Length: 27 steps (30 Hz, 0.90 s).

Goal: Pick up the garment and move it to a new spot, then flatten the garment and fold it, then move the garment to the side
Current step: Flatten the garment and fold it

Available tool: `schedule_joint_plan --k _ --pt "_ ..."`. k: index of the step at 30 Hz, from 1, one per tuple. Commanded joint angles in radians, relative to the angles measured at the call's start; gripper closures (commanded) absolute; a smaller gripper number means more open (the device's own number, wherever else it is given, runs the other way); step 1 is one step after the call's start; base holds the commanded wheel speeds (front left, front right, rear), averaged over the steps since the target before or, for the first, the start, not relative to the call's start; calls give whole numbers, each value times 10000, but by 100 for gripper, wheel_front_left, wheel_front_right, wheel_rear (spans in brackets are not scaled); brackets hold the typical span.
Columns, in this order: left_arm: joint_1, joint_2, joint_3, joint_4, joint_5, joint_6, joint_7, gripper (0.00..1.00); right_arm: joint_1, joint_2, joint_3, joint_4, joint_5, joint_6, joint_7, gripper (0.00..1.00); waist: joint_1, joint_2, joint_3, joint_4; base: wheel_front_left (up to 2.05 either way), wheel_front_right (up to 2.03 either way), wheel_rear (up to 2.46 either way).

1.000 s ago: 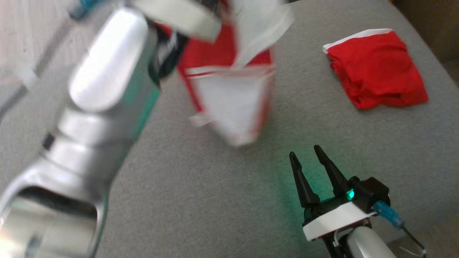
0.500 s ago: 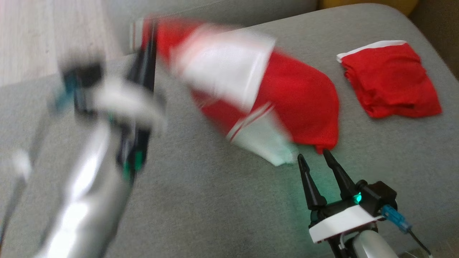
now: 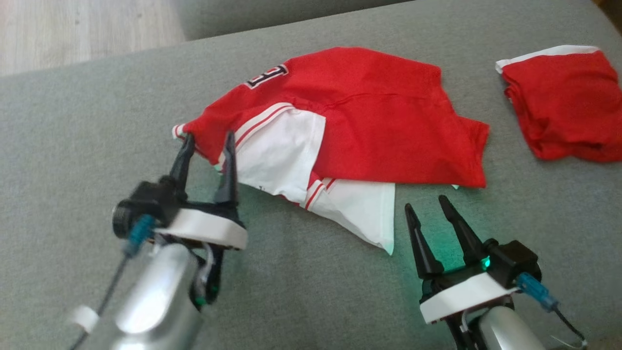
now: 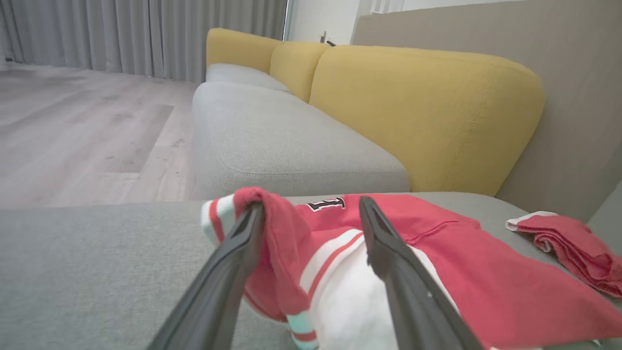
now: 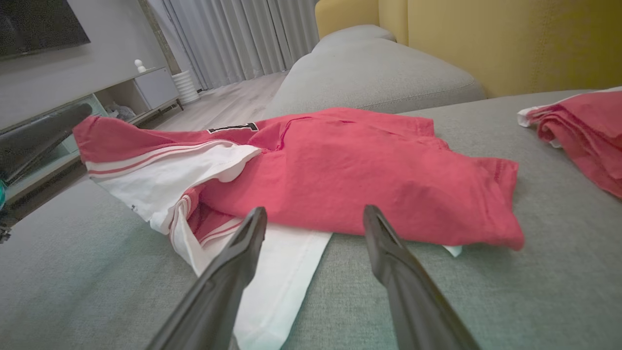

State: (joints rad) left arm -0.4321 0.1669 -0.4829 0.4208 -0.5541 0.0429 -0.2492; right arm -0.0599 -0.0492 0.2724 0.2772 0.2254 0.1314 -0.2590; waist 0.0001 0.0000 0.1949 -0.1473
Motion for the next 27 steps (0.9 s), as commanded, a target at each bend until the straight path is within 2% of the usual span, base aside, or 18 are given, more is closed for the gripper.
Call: schedule_joint_plan --k 1,2,6,11,18,25,27 --pt "-6 -32 365 -568 416 243 -118 0 -350 -10 155 -263 -115 -7 -28 0 -1 0 94 76 0 0 0" --pt "431 -375 361 -802 656 376 -121 0 -387 -10 143 -276 -137 -7 -28 0 -1 0 179 109 0 0 0" --pt "1128 -744 65 -804 692 274 -123 0 -468 -10 186 -281 -159 -7 -28 0 -1 0 327 106 0 0 0" --pt "1578 -905 -394 -912 1049 454 -124 0 -522 -10 178 -293 -142 -7 -28 0 -1 0 463 88 0 0 0" --pt "1289 -901 -1606 -580 2349 646 -6 0 -583 -10 178 -273 -114 -7 -28 0 -1 0 587 110 0 0 0" --pt "628 -777 -1636 525 3070 1595 263 0 -691 -10 307 -250 -105 -7 -28 0 -1 0 665 -62 0 0 0" --pt "497 -737 -1650 779 3199 1742 252 0 -686 -10 283 -246 -102 -7 -28 0 -1 0 683 -96 0 0 0"
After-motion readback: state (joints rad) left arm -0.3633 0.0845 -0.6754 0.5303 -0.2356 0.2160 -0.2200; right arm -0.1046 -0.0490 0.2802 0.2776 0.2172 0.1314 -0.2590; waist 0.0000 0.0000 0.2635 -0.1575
